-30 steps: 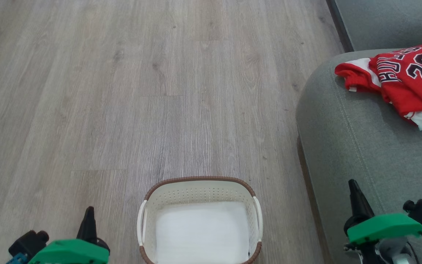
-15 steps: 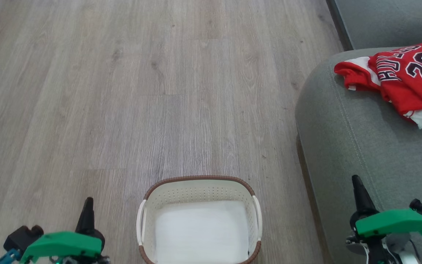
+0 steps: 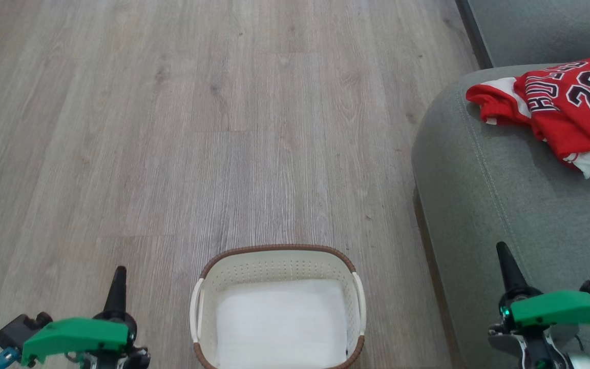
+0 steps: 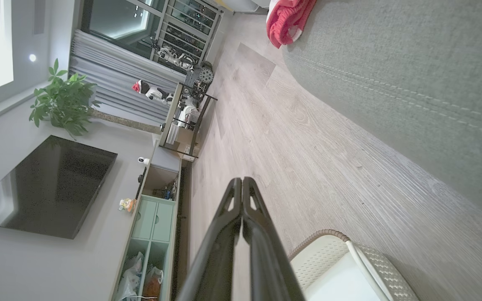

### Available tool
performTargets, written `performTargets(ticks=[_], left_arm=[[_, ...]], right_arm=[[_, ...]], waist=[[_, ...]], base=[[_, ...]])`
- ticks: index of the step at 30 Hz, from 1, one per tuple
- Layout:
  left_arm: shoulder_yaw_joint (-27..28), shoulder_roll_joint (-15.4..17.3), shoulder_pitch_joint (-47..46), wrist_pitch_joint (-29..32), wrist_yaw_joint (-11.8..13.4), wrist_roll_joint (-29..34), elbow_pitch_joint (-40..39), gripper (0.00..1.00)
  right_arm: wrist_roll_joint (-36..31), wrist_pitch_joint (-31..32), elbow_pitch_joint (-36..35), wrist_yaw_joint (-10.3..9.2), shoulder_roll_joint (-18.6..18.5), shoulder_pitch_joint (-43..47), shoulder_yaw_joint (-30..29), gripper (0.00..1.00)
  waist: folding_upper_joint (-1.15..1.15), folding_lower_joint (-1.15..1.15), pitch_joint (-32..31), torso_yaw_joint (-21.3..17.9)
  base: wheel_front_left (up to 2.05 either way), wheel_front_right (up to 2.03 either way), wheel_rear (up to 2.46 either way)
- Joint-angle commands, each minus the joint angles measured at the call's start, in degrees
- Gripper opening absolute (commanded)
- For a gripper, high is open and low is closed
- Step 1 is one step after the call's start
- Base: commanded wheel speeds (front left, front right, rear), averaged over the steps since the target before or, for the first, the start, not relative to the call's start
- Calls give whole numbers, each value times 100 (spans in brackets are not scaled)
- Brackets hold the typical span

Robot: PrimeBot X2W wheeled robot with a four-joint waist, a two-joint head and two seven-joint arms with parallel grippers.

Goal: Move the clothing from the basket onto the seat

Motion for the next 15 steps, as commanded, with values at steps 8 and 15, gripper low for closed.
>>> performTargets(ticks=[8, 15], left_arm=[[264, 24, -408, 159, -133, -576, -219, 0], [348, 22, -495, 291, -217, -1075, -239, 0]], right_arm=[[602, 167, -259, 0, -16, -391, 0, 0], [1113, 300, -292, -1, -15, -430, -55, 0]], waist=[[0, 0, 12, -11], [0, 0, 24, -21]], base=[[0, 0, 0], [0, 0, 0]])
